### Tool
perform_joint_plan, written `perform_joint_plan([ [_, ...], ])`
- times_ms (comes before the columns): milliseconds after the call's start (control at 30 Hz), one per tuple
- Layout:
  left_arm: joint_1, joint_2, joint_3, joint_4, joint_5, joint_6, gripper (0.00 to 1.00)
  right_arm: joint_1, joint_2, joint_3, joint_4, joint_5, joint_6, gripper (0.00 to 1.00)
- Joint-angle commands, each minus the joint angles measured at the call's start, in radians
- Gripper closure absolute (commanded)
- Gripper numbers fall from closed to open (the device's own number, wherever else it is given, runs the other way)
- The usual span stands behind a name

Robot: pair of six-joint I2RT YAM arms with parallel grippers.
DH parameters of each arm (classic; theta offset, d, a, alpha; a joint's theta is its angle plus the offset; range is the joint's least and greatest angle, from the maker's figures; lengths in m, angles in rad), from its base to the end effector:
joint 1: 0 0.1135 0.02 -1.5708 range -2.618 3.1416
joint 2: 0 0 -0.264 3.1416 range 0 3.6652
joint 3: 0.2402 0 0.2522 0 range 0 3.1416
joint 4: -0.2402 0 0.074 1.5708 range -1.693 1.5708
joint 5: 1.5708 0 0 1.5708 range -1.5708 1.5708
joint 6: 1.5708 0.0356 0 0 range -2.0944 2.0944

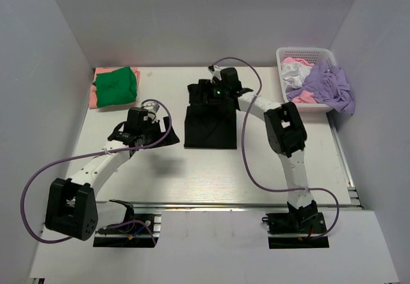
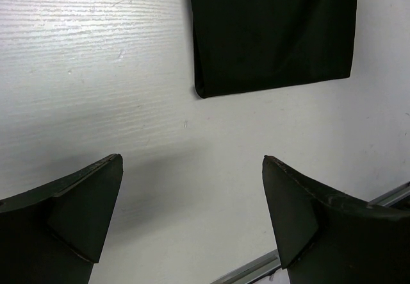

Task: Fold and stack the t-shirts
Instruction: Fold the folded rectangular tshirt in 1/3 of the way, then grab one side of the 2/3 rectangular tshirt with both arms

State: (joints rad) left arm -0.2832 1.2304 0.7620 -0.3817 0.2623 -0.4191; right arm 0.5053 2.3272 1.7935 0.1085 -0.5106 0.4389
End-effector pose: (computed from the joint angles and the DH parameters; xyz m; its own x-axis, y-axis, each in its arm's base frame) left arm 0.2365 -0.0785 0.2239 -0.8357 -0.1661 -0.5235 0.1030 0.8888 -0.4465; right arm 0.4626 0.2758 0.1892 -0.6717 0.0521 -0.7390 -0.5815 0.5808 0.5696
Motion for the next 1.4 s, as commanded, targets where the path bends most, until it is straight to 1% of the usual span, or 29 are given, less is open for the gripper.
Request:
perform_joint_plan([
  [0,-0.005,0.014,0.013,0.052,0.011,0.017,0.0,-0.001,-0.251,-0.197,-0.032,0.189,-0.106,0.1],
  [33,-0.005,0.042,0.013,0.052,0.023,0.017,0.0,-0.004,-0.296,-0.349,-0.038,0.229,-0.132,0.1],
  [67,-0.005,0.059,0.026,0.066,0.023,0.028,0.0,-0.007,-0.389,-0.399,-0.058,0.271,-0.129,0.1],
  [100,-0.005,0.076,0.036,0.079,0.032,0.028,0.0,-0.011,-0.42,-0.448,-0.069,0.382,-0.137,0.1],
  [133,-0.005,0.093,0.036,0.079,0.043,0.028,0.0,-0.011,-0.542,-0.538,-0.079,0.43,-0.172,0.1],
  [167,-0.014,0.118,0.036,0.114,0.043,0.04,0.0,-0.008,-0.583,-0.622,-0.107,0.54,-0.177,0.1],
  [233,-0.025,0.142,0.036,0.151,0.054,0.04,0.0,-0.013,-0.708,-0.718,-0.157,0.62,-0.167,0.1],
  [300,-0.034,0.184,0.036,0.19,0.074,0.049,0.0,-0.025,-0.739,-0.778,-0.274,0.682,-0.108,0.1],
  [367,-0.045,0.214,0.059,0.199,0.084,0.058,0.0,-0.033,-0.776,-0.787,-0.337,0.678,-0.102,0.21],
  [500,-0.056,0.287,0.069,0.26,0.094,0.059,0.0,-0.034,-0.816,-0.88,-0.349,0.561,-0.083,0.21],
  [533,-0.065,0.316,0.069,0.26,0.094,0.059,0.0,-0.036,-0.815,-0.899,-0.346,0.488,-0.078,0.21],
  [600,-0.074,0.343,0.079,0.271,0.094,0.059,0.0,-0.036,-0.795,-0.913,-0.334,0.449,-0.072,0.27],
  [667,-0.083,0.365,0.079,0.294,0.106,0.059,0.05,-0.036,-0.76,-0.905,-0.316,0.394,-0.071,0.28],
  [700,-0.092,0.385,0.079,0.294,0.106,0.059,0.06,-0.034,-0.749,-0.902,-0.314,0.391,-0.068,0.31],
  [800,-0.115,0.4,0.079,0.319,0.095,0.059,0.12,-0.036,-0.711,-0.898,-0.285,0.371,-0.063,0.31],
  [833,-0.126,0.415,0.079,0.319,0.095,0.059,0.17,-0.036,-0.692,-0.896,-0.262,0.356,-0.06,0.32],
  [867,-0.126,0.431,0.079,0.319,0.086,0.059,0.17,-0.037,-0.687,-0.896,-0.259,0.347,-0.057,0.32],
  [933,-0.146,0.446,0.079,0.328,0.086,0.059,0.25,-0.036,-0.664,-0.896,-0.248,0.331,-0.046,0.36],
  [1000,-0.146,0.458,0.088,0.328,0.066,0.059,0.38,-0.036,-0.655,-0.905,-0.221,0.331,-0.039,0.38],
  [1033,-0.155,0.468,0.088,0.328,0.066,0.059,0.44,-0.036,-0.641,-0.907,-0.201,0.322,-0.032,0.45],
  [1067,-0.155,0.468,0.088,0.328,0.066,0.059,0.54,-0.037,-0.637,-0.91,-0.193,0.319,-0.029,0.48],
  [1133,-0.155,0.477,0.088,0.328,0.066,0.059,0.63,-0.037,-0.615,-0.908,-0.187,0.293,-0.029,0.56],
  [1167,-0.166,0.477,0.088,0.328,0.066,0.059,0.66,-0.036,-0.617,-0.911,-0.19,0.287,-0.022,0.67],
  [1200,-0.166,0.486,0.076,0.328,0.066,0.059,0.73,-0.034,-0.618,-0.915,-0.188,0.278,-0.025,0.73],
  [1233,-0.166,0.486,0.076,0.328,0.066,0.059,0.74,-0.036,-0.624,-0.918,-0.188,0.262,-0.023,0.78],
  [1267,-0.166,0.486,0.076,0.328,0.066,0.059,0.77,-0.036,-0.638,-0.931,-0.19,0.259,-0.023,0.88],
  [1300,-0.166,0.486,0.076,0.328,0.066,0.059,0.9,-0.036,-0.641,-0.934,-0.187,0.251,-0.023,0.93],
  [1333,-0.166,0.477,0.076,0.328,0.066,0.059,0.99,-0.034,-0.667,-0.947,-0.19,0.244,-0.02,0.97],
  [1367,-0.175,0.477,0.076,0.314,0.055,0.046,1.0,-0.036,-0.677,-0.947,-0.197,0.242,-0.02,1.0],
])
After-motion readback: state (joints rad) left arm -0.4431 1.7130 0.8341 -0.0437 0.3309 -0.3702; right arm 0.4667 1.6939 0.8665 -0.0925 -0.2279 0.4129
